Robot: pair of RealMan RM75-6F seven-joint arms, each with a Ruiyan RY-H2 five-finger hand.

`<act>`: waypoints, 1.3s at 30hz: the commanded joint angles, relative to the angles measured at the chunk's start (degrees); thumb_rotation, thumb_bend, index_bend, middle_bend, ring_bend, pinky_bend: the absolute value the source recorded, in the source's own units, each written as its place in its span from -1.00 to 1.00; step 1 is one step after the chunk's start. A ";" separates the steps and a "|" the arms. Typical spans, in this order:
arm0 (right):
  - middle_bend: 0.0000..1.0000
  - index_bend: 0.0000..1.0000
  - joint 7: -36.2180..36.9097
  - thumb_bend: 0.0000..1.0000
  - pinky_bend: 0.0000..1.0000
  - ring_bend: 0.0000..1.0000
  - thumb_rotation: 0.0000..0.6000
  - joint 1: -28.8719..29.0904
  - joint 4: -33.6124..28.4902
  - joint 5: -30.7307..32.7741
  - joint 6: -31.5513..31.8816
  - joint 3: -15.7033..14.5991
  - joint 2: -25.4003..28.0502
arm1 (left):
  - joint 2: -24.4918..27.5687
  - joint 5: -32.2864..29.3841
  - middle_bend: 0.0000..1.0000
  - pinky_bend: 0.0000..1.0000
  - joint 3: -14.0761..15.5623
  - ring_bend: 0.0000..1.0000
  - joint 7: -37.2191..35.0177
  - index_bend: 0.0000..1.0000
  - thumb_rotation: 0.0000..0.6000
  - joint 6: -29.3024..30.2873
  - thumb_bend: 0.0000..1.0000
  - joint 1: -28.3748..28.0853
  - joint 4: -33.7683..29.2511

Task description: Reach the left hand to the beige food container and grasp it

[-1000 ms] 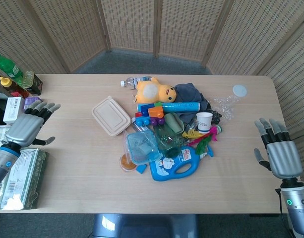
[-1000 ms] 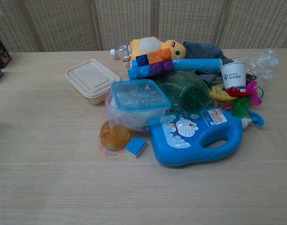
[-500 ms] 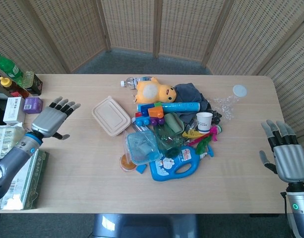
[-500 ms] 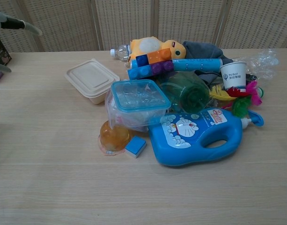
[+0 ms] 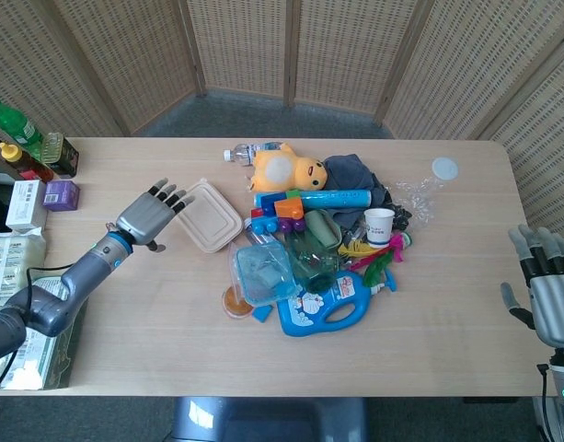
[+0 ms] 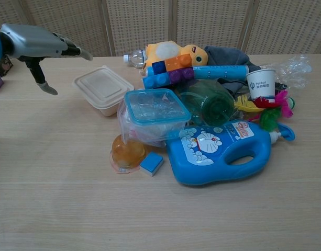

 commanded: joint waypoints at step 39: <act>-1.00 -1.00 0.09 -0.19 -1.00 -1.00 0.95 -5.19 -1.57 1.49 4.59 1.05 3.15 | -18.88 10.40 -1.00 -1.00 7.21 -1.00 -15.94 -1.00 0.51 -10.28 -0.95 -15.14 26.85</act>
